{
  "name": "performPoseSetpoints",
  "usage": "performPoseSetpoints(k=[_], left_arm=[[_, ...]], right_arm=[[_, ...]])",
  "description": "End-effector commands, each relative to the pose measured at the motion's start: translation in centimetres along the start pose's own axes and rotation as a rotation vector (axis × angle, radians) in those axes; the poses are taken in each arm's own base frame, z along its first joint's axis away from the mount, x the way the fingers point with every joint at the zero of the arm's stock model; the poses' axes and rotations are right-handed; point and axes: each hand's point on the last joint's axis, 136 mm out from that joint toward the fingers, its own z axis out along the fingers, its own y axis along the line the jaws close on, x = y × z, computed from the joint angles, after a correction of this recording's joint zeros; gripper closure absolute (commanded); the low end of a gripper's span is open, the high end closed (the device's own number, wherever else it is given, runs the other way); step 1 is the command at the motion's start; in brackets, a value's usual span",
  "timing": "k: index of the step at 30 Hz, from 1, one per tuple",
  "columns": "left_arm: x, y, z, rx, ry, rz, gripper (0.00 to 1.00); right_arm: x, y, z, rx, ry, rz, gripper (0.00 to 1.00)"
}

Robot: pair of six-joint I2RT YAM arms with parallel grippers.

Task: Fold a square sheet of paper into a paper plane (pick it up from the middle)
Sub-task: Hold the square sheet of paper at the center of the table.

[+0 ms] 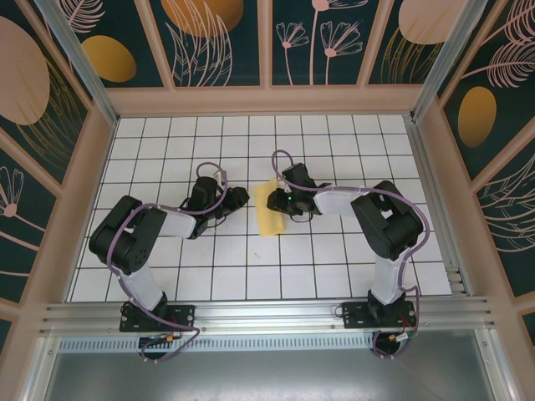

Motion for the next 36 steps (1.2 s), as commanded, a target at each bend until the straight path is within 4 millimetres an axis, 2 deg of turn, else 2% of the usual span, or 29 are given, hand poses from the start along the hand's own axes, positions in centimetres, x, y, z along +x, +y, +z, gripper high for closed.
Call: performPoseSetpoints(k=[1, 19, 36], left_arm=[[-0.5, -1.2, -0.1, 0.032, -0.021, 0.021, 0.69], [0.1, -1.6, 0.8, 0.045, 0.045, 0.056, 0.69], [1.0, -1.3, 1.9, 0.059, 0.108, 0.032, 0.73]], right_arm=[[2.1, -3.7, 1.9, 0.132, 0.044, 0.002, 0.64], [3.3, -5.1, 2.8, 0.202, 0.080, -0.052, 0.63], [3.6, -5.8, 3.3, 0.237, 0.093, -0.066, 0.62]])
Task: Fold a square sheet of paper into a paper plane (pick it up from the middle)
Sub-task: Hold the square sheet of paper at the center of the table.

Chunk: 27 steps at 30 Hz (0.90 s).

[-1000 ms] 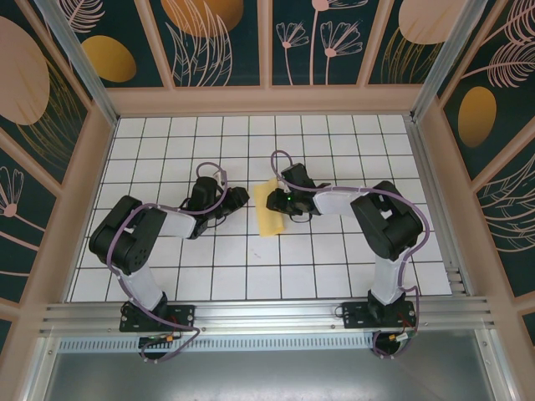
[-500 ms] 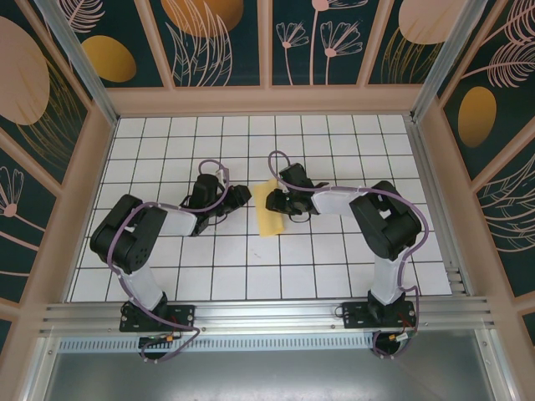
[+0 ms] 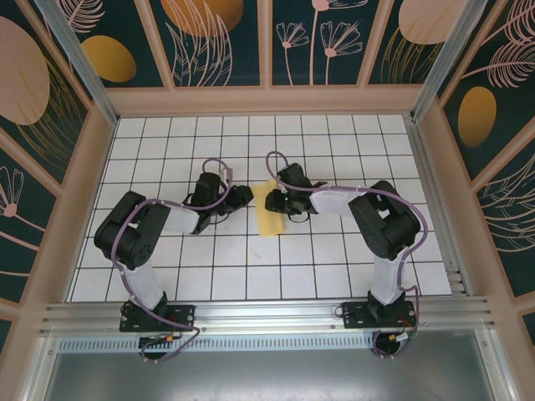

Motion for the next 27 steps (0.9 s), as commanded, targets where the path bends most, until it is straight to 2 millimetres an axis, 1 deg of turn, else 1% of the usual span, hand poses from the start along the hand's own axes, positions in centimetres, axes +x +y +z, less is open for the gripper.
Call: performPoseSetpoints(k=[1, 7, 13, 19, 27], left_arm=[[0.4, -0.3, 0.7, 0.013, 0.034, 0.006, 0.73], [0.7, 0.4, 1.3, -0.020, 0.066, -0.019, 0.77], [1.1, 1.8, 2.3, -0.117, 0.108, -0.017, 0.82], [1.4, 2.5, 3.2, -0.176, 0.152, -0.006, 0.85], [1.1, 2.2, 3.9, -0.193, 0.176, 0.018, 0.87]], right_arm=[[3.9, -5.4, 3.2, 0.175, 0.100, 0.000, 0.61], [4.1, -5.7, 3.4, 0.185, 0.106, -0.001, 0.62], [4.3, -5.9, 3.5, 0.192, 0.110, -0.001, 0.62], [4.4, -6.1, 3.7, 0.197, 0.111, -0.001, 0.62], [4.5, -5.9, 3.8, 0.196, 0.112, -0.006, 0.62]])
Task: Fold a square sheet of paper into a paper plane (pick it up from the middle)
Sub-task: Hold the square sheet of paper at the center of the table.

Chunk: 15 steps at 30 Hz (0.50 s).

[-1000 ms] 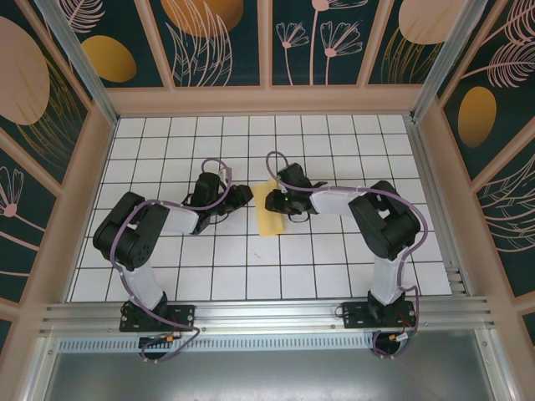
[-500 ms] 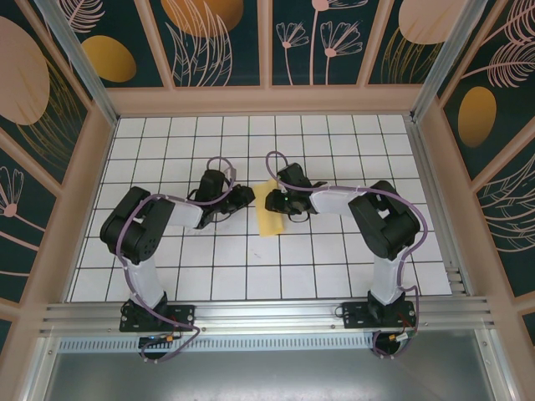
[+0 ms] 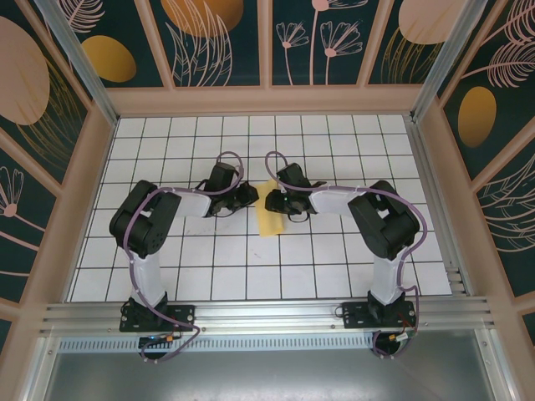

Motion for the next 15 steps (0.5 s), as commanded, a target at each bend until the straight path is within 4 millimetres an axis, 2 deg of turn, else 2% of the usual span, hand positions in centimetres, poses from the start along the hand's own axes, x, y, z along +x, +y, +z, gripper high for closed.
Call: performPoseSetpoints(k=[1, 4, 5, 15], left_arm=[[0.54, 0.40, 0.59, -0.029, 0.034, 0.022, 0.88], [0.90, 0.76, 0.70, -0.041, 0.046, 0.020, 0.88], [0.10, -0.04, 0.75, -0.031, 0.032, 0.030, 0.88], [0.52, 0.95, 1.32, -0.091, 0.063, 0.039, 0.89]], right_arm=[[4.43, -5.70, 3.68, 0.180, 0.111, -0.004, 0.62], [4.42, -5.70, 3.72, 0.180, 0.111, -0.004, 0.62], [4.43, -5.62, 3.72, 0.178, 0.111, -0.005, 0.62], [4.52, -5.74, 3.77, 0.183, 0.112, -0.006, 0.62]])
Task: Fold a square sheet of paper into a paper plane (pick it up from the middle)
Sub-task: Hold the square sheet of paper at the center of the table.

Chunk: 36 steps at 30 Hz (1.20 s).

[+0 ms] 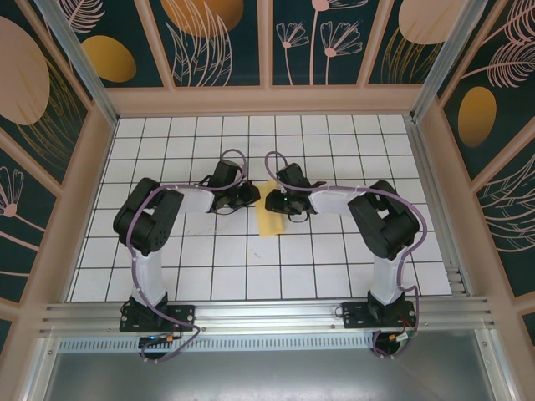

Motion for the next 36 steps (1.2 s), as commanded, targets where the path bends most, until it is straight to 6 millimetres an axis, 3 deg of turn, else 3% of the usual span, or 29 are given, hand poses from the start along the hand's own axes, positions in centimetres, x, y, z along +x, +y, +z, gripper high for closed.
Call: performPoseSetpoints(k=[1, 8, 22, 28, 36], left_arm=[[0.6, 0.8, 0.6, -0.055, 0.029, 0.023, 0.89], [0.7, 1.4, 0.5, -0.093, 0.034, 0.031, 0.89], [-0.9, -2.1, -1.1, 0.017, -0.029, 0.060, 0.88], [-0.6, -1.6, -0.6, 0.015, -0.015, 0.048, 0.88], [0.4, 0.7, 0.5, -0.075, 0.036, 0.044, 0.89]], right_arm=[[4.5, -5.7, 3.7, 0.179, 0.112, -0.006, 0.63], [4.6, -5.9, 3.9, 0.193, 0.115, -0.025, 0.63], [5.3, -7.0, 4.4, 0.238, 0.129, -0.054, 0.63], [5.5, -7.1, 4.4, 0.244, 0.131, -0.062, 0.63], [5.3, -6.9, 4.5, 0.241, 0.129, -0.065, 0.63]])
